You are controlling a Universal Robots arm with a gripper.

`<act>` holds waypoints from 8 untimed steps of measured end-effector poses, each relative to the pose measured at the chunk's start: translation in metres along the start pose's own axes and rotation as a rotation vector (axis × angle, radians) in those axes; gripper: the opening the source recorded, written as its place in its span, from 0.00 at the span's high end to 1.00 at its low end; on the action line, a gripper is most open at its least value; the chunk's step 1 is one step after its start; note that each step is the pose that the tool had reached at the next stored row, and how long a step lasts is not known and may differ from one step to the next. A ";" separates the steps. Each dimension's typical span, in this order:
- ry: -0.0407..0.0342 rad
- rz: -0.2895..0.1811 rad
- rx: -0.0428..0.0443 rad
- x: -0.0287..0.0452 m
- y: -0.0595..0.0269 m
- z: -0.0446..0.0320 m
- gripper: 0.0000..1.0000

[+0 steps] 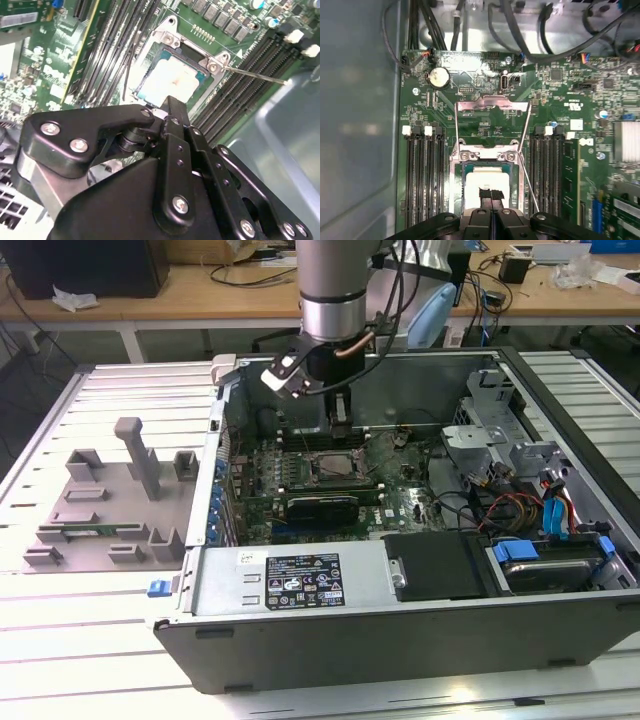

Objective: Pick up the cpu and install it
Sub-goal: 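Place the cpu into insertion slot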

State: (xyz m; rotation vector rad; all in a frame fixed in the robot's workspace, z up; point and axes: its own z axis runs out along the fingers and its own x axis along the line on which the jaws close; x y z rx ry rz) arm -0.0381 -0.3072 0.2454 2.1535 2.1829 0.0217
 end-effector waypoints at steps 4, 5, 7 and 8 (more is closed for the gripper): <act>-0.0014 0.000 0.0000 -0.0009 0.0013 -0.0200 0.89; -0.0014 0.000 -0.0001 -0.0009 0.0013 -0.0206 0.89; -0.0013 0.000 -0.0002 -0.0009 0.0013 -0.0206 0.89; -0.0015 0.000 -0.0001 -0.0009 0.0013 -0.0208 0.89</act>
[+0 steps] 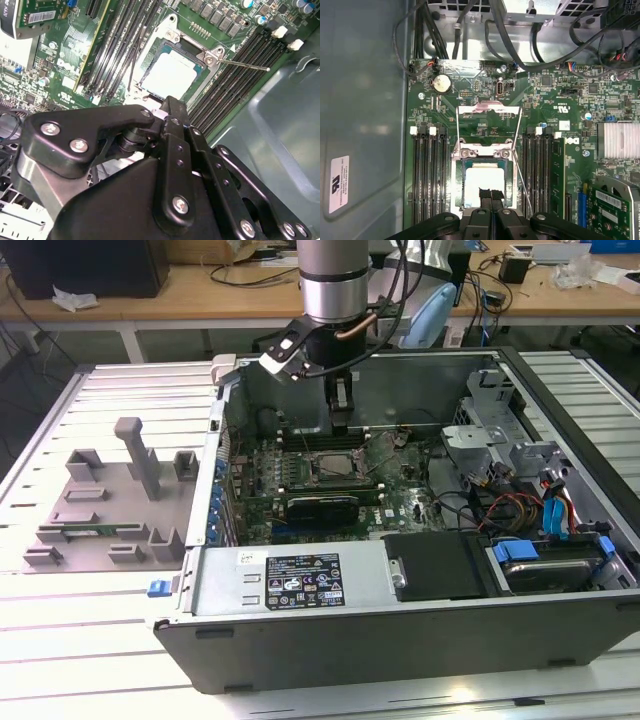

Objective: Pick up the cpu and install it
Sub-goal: 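Place the cpu into insertion slot, then close the cpu cover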

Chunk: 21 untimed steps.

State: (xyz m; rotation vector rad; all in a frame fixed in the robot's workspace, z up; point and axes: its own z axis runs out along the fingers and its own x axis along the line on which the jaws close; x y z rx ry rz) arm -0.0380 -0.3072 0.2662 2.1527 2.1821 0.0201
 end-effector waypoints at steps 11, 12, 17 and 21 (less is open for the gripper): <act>0.0000 0.000 0.0000 0.0000 0.0000 -0.0003 0.89; 0.0000 0.000 0.0000 0.0000 0.0000 -0.0003 0.89; 0.0000 0.000 0.0000 0.0000 0.0000 -0.0006 0.89; 0.0000 0.000 0.0000 0.0000 0.0000 -0.0007 0.89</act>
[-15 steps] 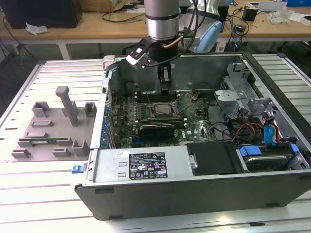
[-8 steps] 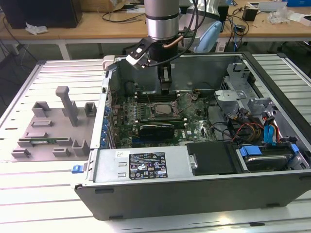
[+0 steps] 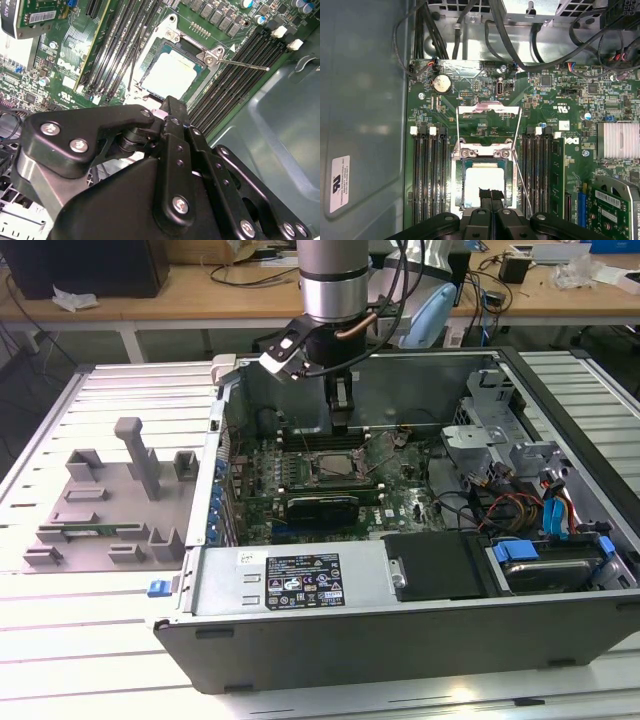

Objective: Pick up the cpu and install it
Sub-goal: 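Close the cpu cover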

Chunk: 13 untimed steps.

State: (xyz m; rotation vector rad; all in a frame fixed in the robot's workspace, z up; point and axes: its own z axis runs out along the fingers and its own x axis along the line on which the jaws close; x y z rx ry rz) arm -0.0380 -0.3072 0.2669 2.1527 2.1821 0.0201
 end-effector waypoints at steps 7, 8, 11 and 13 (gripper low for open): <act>-0.0001 0.000 0.0001 -0.0005 0.0006 -0.0103 0.89; -0.0001 0.000 0.0000 -0.0005 0.0007 -0.0117 0.89; 0.0002 0.000 -0.0001 -0.0006 0.0008 -0.0126 0.89; 0.0001 0.000 0.0000 -0.0006 0.0008 -0.0127 0.89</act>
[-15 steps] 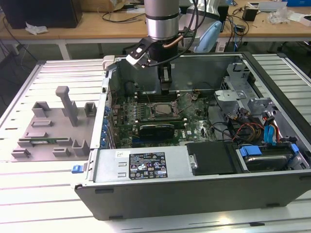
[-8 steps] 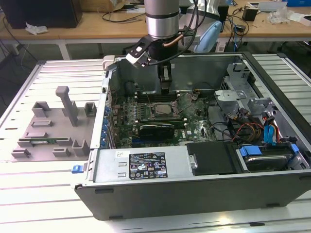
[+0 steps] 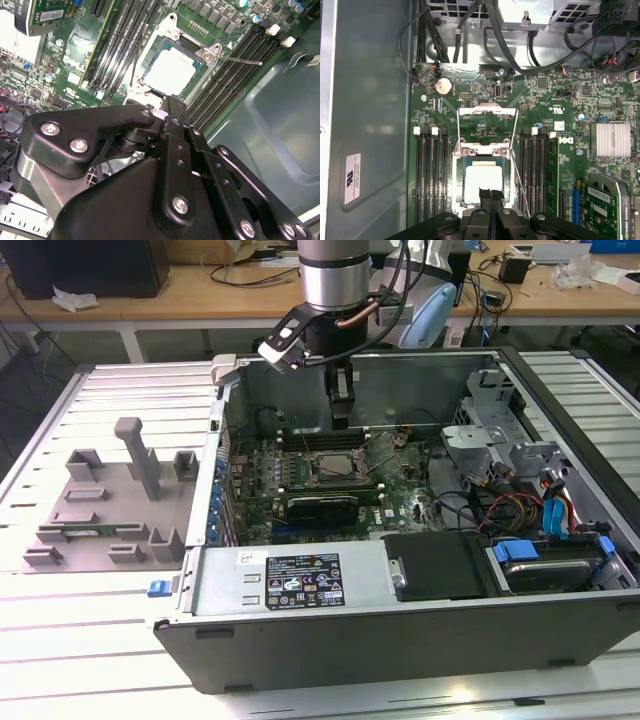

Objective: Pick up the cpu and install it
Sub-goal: 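Close the cpu cover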

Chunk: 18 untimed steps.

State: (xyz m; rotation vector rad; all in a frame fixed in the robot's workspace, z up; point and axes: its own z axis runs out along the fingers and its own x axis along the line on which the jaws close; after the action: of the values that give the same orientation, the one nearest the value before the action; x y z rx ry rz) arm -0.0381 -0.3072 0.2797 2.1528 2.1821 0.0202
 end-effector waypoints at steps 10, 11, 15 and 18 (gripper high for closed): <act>0.0000 0.000 0.0001 -0.0002 0.0145 0.0009 0.89; 0.0003 0.000 0.0001 -0.0003 0.0168 0.0010 0.89; 0.0016 0.000 0.0014 -0.0006 0.0310 0.0020 0.89; 0.0016 0.000 0.0054 -0.0008 0.0418 0.0031 0.89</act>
State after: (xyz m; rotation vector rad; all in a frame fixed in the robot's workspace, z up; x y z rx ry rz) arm 0.0039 -0.3075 0.2793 2.1562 2.1856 0.0161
